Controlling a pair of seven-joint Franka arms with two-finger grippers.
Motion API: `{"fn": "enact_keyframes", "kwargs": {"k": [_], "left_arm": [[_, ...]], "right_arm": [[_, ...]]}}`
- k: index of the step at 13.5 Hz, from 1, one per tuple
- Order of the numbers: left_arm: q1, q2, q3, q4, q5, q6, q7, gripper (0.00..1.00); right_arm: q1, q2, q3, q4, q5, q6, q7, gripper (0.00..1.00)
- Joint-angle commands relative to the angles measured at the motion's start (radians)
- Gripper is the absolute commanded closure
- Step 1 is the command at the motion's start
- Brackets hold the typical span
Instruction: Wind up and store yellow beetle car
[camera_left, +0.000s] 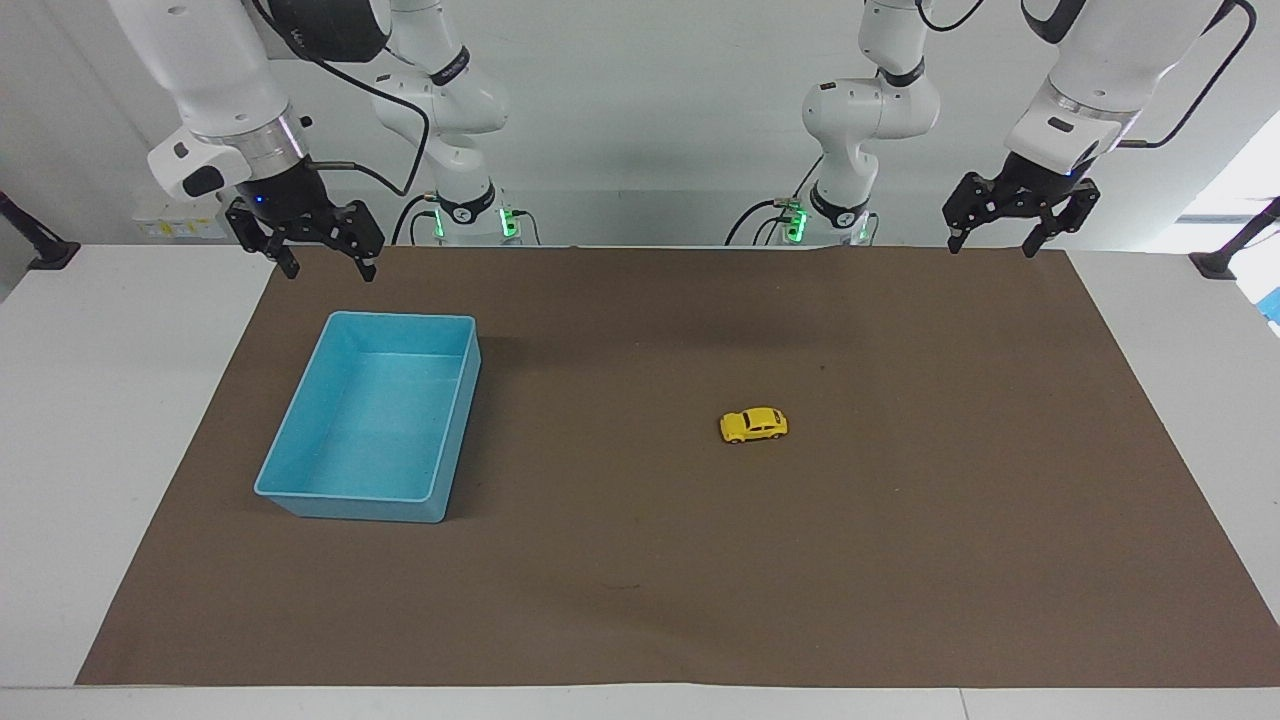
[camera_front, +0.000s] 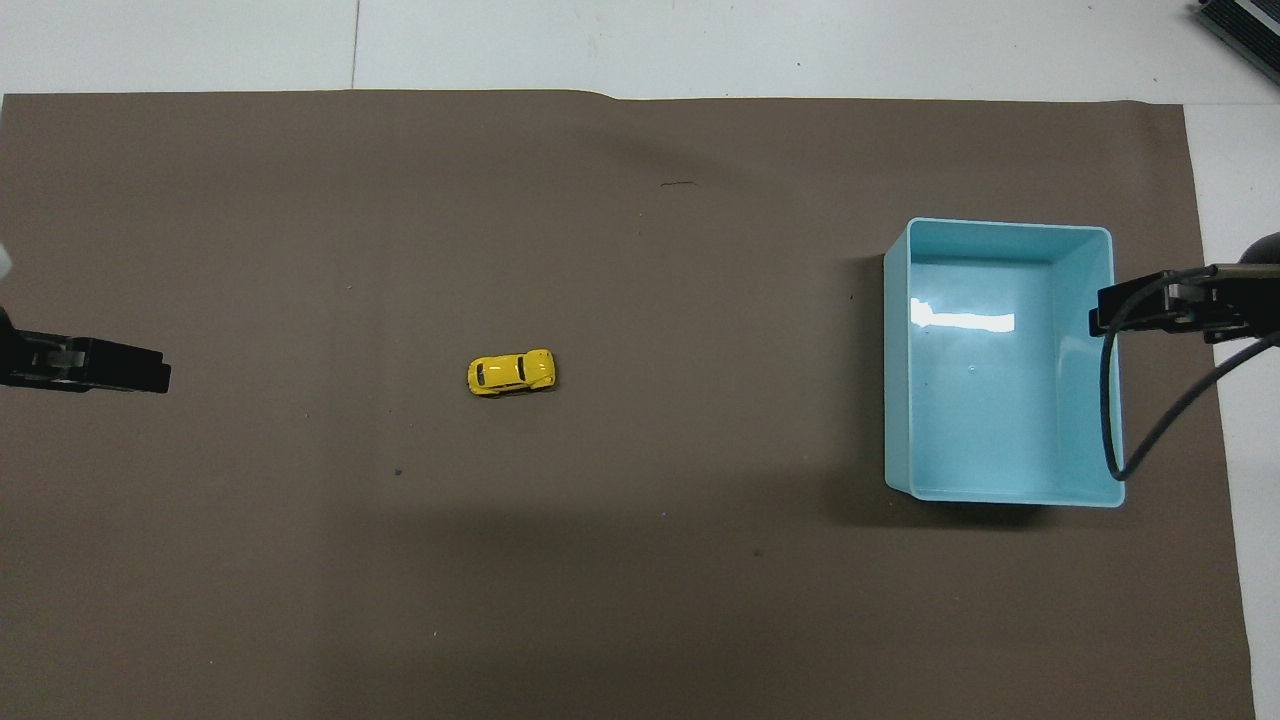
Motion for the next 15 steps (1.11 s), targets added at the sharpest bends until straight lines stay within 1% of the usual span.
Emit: {"fn": "enact_keyframes", "kwargs": {"k": [1, 15], "left_arm": [[-0.004, -0.010, 0.002, 0.001, 0.005, -0.015, 0.003, 0.00], [-0.001, -0.010, 0.002, 0.001, 0.005, -0.013, -0.008, 0.00]], "right_arm": [[-0.009, 0.005, -0.001, 0.010, 0.009, -0.009, -0.026, 0.00], [-0.009, 0.004, -0.003, 0.010, 0.009, -0.009, -0.027, 0.00]]}}
